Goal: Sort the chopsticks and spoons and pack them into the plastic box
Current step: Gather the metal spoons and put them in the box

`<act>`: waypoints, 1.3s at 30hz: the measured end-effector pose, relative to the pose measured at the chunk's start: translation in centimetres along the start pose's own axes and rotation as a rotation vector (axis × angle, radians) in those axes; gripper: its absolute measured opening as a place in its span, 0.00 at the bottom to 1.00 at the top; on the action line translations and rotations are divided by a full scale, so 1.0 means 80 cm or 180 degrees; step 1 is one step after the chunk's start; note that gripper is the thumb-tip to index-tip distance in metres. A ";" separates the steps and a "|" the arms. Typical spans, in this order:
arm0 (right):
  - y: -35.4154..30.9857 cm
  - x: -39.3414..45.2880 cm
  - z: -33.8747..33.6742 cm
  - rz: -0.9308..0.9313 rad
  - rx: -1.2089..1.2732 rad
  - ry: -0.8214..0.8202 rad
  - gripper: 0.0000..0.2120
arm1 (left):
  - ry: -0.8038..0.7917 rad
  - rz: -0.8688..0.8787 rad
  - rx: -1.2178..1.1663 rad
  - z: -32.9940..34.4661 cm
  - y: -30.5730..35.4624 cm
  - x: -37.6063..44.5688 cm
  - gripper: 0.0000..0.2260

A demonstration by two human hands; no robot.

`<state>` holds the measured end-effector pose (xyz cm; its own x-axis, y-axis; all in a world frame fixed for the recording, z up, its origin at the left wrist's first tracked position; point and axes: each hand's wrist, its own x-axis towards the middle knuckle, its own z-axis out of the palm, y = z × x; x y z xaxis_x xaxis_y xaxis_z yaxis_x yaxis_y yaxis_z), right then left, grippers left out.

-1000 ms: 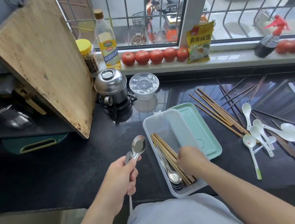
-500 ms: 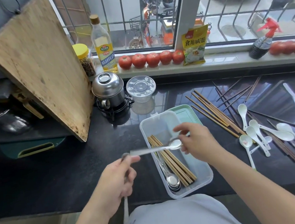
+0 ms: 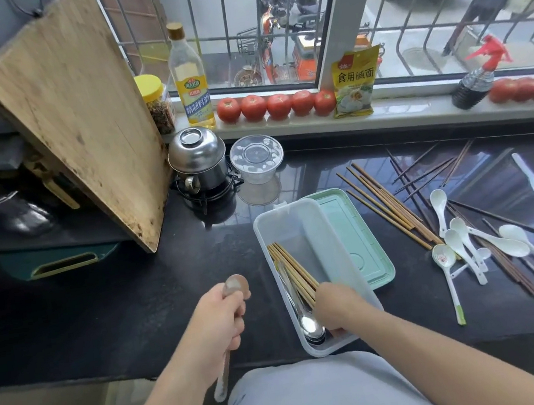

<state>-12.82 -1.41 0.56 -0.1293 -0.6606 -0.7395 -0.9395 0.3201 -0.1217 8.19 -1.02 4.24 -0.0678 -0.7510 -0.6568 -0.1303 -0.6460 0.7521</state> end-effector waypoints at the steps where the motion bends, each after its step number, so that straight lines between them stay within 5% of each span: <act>1: -0.001 0.000 -0.006 -0.0153 -0.0147 0.0264 0.06 | -0.0011 0.0045 0.0333 0.000 -0.001 -0.001 0.09; 3: -0.004 -0.010 -0.023 -0.0531 0.0443 0.0624 0.09 | -0.0077 0.0258 0.1251 -0.002 -0.002 -0.007 0.09; 6: -0.012 -0.048 -0.050 -0.1412 0.1614 0.0353 0.07 | -0.0310 0.0754 0.1969 0.005 0.004 -0.016 0.09; 9: -0.019 -0.078 -0.051 -0.1988 0.0965 0.0240 0.07 | -0.0630 0.1012 0.2158 0.023 0.014 -0.015 0.14; 12: -0.006 -0.067 -0.044 -0.1673 0.0431 0.0535 0.08 | -0.0135 0.1812 0.2942 0.038 0.018 -0.013 0.20; 15: 0.019 -0.041 -0.037 -0.0563 0.2206 0.0962 0.10 | 0.0923 0.2861 0.3004 0.034 0.017 -0.008 0.22; 18: 0.031 -0.012 -0.025 0.0275 0.3274 0.0490 0.09 | 0.1263 0.2644 0.2455 0.019 0.018 0.001 0.19; 24: 0.004 0.020 0.006 0.0081 0.1276 -0.0366 0.09 | 0.0649 0.1529 0.2478 0.016 0.005 0.002 0.15; 26: -0.003 0.025 0.011 -0.0067 0.0469 -0.0290 0.07 | 0.0618 0.1479 0.2370 0.019 -0.002 0.001 0.14; 30: -0.002 0.032 0.027 -0.0113 0.0117 0.0176 0.11 | 0.0647 0.1504 0.2211 0.025 -0.011 0.001 0.12; 33: -0.001 0.023 0.025 -0.0241 -0.0022 0.0324 0.04 | 0.0578 0.1491 0.2229 0.029 -0.012 0.007 0.12; 36: 0.015 0.004 0.015 -0.0427 0.0251 0.0505 0.06 | 0.0476 0.1579 0.2186 0.045 -0.002 0.013 0.11; 39: 0.056 -0.025 -0.002 -0.0655 0.1315 0.0945 0.06 | 0.0233 0.1666 0.2041 0.079 0.013 0.014 0.10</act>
<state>-16.82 1.25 1.63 -0.0962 -0.8818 -0.4617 -0.7598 0.3647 -0.5382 1.72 -1.67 3.93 -0.2145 -0.9541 -0.2088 -0.6398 -0.0243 0.7682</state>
